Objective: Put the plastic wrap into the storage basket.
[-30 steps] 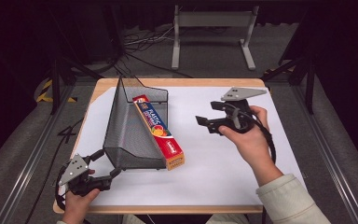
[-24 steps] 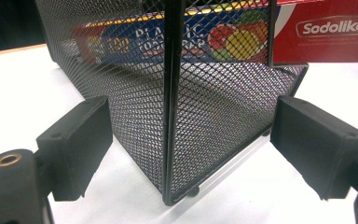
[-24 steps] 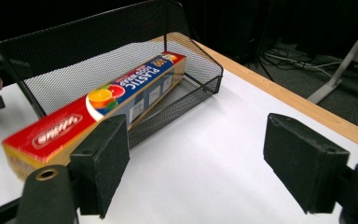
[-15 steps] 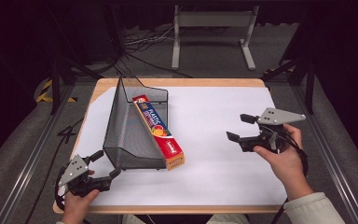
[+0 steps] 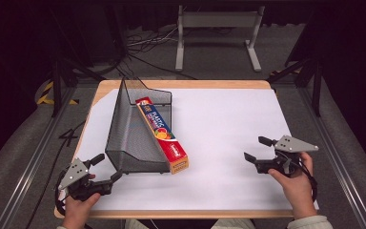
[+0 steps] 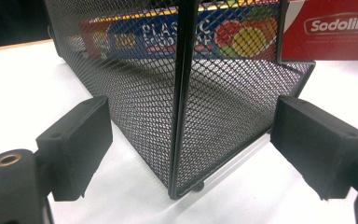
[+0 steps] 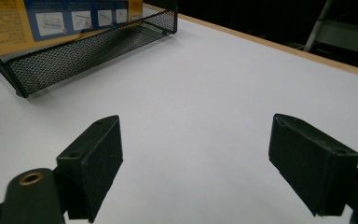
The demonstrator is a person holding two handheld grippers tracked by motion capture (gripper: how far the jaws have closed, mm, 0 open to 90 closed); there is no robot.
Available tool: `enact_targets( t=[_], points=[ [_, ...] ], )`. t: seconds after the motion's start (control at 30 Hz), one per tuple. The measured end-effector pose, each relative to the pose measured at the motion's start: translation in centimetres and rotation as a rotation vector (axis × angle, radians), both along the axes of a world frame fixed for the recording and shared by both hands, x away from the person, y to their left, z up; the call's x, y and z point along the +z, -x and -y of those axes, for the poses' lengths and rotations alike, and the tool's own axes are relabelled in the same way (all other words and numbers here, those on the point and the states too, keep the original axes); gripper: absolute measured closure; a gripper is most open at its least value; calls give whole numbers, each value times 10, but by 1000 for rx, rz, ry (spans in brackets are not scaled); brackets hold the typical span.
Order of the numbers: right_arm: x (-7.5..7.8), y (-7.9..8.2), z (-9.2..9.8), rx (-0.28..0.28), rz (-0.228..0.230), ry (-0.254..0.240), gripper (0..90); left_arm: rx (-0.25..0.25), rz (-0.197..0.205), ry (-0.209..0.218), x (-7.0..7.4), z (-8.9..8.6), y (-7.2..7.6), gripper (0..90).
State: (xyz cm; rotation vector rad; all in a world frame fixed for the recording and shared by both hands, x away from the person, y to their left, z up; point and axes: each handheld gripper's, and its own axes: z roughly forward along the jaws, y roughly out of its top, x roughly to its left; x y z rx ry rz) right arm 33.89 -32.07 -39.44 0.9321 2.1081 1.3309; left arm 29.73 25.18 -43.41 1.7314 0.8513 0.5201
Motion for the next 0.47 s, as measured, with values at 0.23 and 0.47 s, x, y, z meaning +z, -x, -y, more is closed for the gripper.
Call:
enact_targets(
  t=[0.23, 0.47],
  points=[
    [-18, 6, 12, -21, -28, -17, 176, -9, 14, -17, -1, 0, 1, 134],
    [-30, 7, 22, -69, -45, -30, 132, -9, 9, -16, -1, 2, -1, 134]
  ],
)
